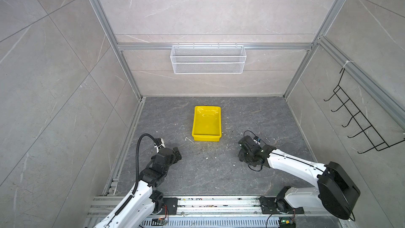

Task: Put the screwdriver in the bin
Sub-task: 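Lift the screwdriver and carry it over the yellow bin with the right gripper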

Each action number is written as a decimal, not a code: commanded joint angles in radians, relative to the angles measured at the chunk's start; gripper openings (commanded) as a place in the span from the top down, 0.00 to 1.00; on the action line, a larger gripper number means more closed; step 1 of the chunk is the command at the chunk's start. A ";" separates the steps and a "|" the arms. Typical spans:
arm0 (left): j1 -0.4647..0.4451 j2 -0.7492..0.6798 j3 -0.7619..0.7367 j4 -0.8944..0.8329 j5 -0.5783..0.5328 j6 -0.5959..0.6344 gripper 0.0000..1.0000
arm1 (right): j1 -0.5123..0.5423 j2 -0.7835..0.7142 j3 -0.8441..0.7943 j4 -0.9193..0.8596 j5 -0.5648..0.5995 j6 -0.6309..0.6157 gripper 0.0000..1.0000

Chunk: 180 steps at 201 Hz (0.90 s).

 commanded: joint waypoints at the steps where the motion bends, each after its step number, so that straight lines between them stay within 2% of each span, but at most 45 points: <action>1: -0.005 0.023 0.018 0.026 0.007 0.019 0.01 | 0.071 -0.016 0.140 -0.174 0.215 -0.155 0.77; 31: -0.004 0.024 0.021 0.020 0.004 0.019 0.01 | 0.165 0.105 0.335 -0.238 0.352 -0.314 0.77; 59: -0.004 -0.002 0.009 0.024 0.005 0.016 0.01 | 0.192 0.253 0.499 -0.217 0.351 -0.381 0.76; 87: -0.004 -0.014 0.008 0.020 0.005 0.018 0.01 | 0.196 0.402 0.652 -0.140 0.297 -0.443 0.76; 124: -0.004 -0.050 -0.003 0.007 -0.012 0.004 0.01 | 0.195 0.638 0.918 -0.147 0.175 -0.462 0.75; 180: -0.004 -0.092 -0.017 -0.002 -0.027 -0.006 0.01 | 0.138 0.902 1.248 -0.219 0.006 -0.410 0.74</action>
